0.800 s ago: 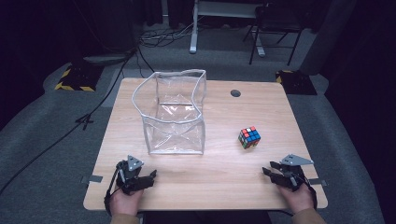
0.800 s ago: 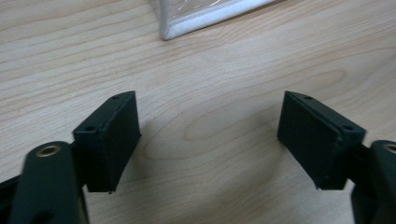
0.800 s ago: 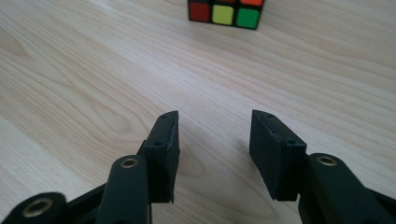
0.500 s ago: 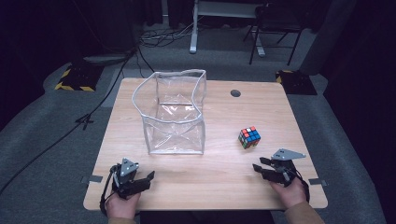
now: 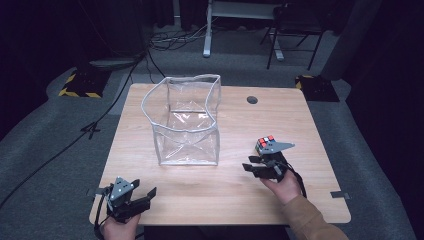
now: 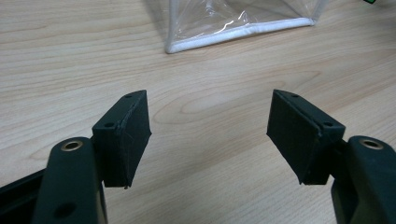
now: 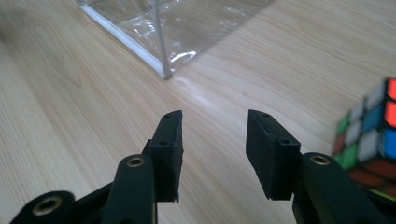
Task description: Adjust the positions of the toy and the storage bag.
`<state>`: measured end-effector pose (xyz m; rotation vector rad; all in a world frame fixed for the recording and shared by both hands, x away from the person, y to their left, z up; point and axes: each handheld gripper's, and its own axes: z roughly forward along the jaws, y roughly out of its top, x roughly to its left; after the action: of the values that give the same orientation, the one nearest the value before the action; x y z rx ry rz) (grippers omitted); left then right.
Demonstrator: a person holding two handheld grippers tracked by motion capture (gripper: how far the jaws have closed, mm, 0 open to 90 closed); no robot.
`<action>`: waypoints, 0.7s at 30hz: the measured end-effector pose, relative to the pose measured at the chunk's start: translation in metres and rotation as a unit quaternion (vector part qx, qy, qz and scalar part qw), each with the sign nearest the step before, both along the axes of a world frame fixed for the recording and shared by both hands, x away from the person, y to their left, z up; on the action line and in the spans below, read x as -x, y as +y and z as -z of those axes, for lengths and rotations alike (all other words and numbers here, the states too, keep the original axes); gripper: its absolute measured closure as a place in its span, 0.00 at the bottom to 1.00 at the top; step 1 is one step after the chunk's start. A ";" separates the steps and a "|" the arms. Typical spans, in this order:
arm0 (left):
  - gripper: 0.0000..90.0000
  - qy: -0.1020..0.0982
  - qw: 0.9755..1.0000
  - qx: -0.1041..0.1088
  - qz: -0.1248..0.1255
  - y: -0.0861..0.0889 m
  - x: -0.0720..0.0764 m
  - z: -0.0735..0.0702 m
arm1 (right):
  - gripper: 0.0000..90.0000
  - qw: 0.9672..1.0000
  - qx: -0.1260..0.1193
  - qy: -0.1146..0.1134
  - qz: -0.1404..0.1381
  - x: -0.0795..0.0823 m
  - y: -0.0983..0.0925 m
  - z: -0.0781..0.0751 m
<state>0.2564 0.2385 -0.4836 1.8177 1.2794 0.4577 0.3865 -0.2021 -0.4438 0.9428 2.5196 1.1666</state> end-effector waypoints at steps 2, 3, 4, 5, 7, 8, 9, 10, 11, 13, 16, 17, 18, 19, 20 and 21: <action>0.34 -0.005 1.000 0.007 0.000 0.002 0.003 0.000 | 0.64 1.000 -0.002 0.006 -0.011 -0.005 0.011 0.000; 0.34 -0.009 1.000 0.009 0.001 0.003 0.003 -0.001 | 0.64 1.000 -0.001 0.009 -0.014 -0.008 0.016 -0.001; 0.34 -0.013 1.000 0.015 0.002 0.004 0.003 -0.001 | 0.65 1.000 0.002 0.007 -0.020 -0.010 0.022 -0.001; 0.34 -0.014 1.000 0.025 0.005 0.006 0.003 -0.001 | 0.66 1.000 0.003 0.009 -0.023 -0.012 0.027 -0.002; 0.34 -0.013 0.999 0.051 0.010 0.010 0.002 0.000 | 0.67 1.000 0.001 0.016 -0.026 -0.016 0.036 -0.004; 0.34 -0.015 0.998 0.053 0.010 0.011 0.002 0.000 | 0.67 0.999 0.000 0.013 -0.030 -0.018 0.041 -0.004; 0.34 -0.016 0.998 0.056 0.005 0.011 0.002 0.000 | 0.67 1.000 0.001 0.012 -0.029 -0.020 0.046 -0.005; 0.34 -0.016 0.998 0.056 0.005 0.011 0.002 0.000 | 0.67 1.000 0.001 0.012 -0.029 -0.020 0.046 -0.005; 0.34 -0.016 0.999 0.048 0.003 0.010 0.002 0.000 | 0.67 0.999 -0.008 0.020 -0.036 -0.023 0.055 -0.003; 0.34 -0.017 0.999 0.041 0.009 0.010 0.000 0.000 | 0.67 0.999 -0.007 0.029 -0.035 -0.026 0.065 0.001; 0.34 -0.016 0.999 0.039 0.009 0.008 -0.001 0.001 | 0.68 0.999 -0.005 0.030 -0.034 -0.030 0.074 0.006; 0.34 -0.012 0.999 0.035 0.009 0.005 -0.002 0.002 | 0.71 0.999 0.007 0.026 -0.029 -0.034 0.082 0.011; 0.34 -0.011 0.999 0.031 0.011 0.004 -0.002 0.002 | 0.75 0.999 0.015 0.023 -0.025 -0.036 0.085 0.014; 0.34 -0.011 1.000 0.026 0.010 0.003 -0.003 0.003 | 0.81 0.999 0.025 0.022 -0.025 -0.039 0.088 0.017; 0.34 -0.011 1.000 0.026 0.010 0.003 -0.003 0.003 | 0.88 0.999 0.032 0.018 -0.026 -0.041 0.090 0.019; 0.34 -0.010 1.000 0.025 0.011 0.001 -0.003 0.003 | 0.96 0.999 0.031 0.018 -0.033 -0.041 0.091 0.020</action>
<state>0.2595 0.2399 -0.4867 1.7805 1.2456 0.4271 0.4275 -0.1111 -0.4638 0.8799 2.6187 1.0929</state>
